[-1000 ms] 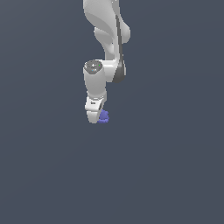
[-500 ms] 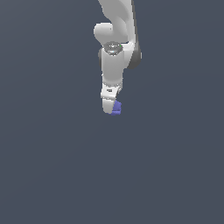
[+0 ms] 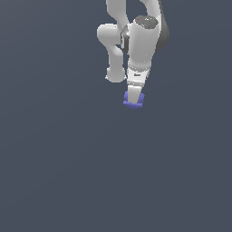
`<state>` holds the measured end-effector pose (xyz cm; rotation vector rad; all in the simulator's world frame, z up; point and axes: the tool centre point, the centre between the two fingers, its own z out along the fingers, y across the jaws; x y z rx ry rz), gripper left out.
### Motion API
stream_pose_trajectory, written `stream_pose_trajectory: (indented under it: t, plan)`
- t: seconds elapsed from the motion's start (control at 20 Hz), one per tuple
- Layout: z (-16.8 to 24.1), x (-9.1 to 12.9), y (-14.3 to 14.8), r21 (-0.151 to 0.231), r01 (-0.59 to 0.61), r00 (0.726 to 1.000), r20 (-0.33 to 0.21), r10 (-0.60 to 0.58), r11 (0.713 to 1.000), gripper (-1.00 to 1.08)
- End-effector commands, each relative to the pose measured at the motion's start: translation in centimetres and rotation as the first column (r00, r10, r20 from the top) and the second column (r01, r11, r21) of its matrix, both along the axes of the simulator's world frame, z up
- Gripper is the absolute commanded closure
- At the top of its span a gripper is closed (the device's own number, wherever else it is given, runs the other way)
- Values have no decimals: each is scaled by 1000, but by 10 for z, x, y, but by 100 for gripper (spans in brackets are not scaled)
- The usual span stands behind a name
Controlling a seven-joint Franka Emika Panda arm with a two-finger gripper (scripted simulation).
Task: Pick up the object and move it to a goal position.
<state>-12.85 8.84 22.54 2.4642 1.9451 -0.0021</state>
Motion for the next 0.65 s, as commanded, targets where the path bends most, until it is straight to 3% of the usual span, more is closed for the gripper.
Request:
stream_pose_trajectory:
  t: [0.0,0.3,0.6]
  plan:
    - [14,-3,17,1,1,1000,-1,-1,1000,108]
    - [35,-7,42,2,2,1000,-1,-2,1000,108]
    - [38,-5,46,2,2,1000,0,-2,1000,108]
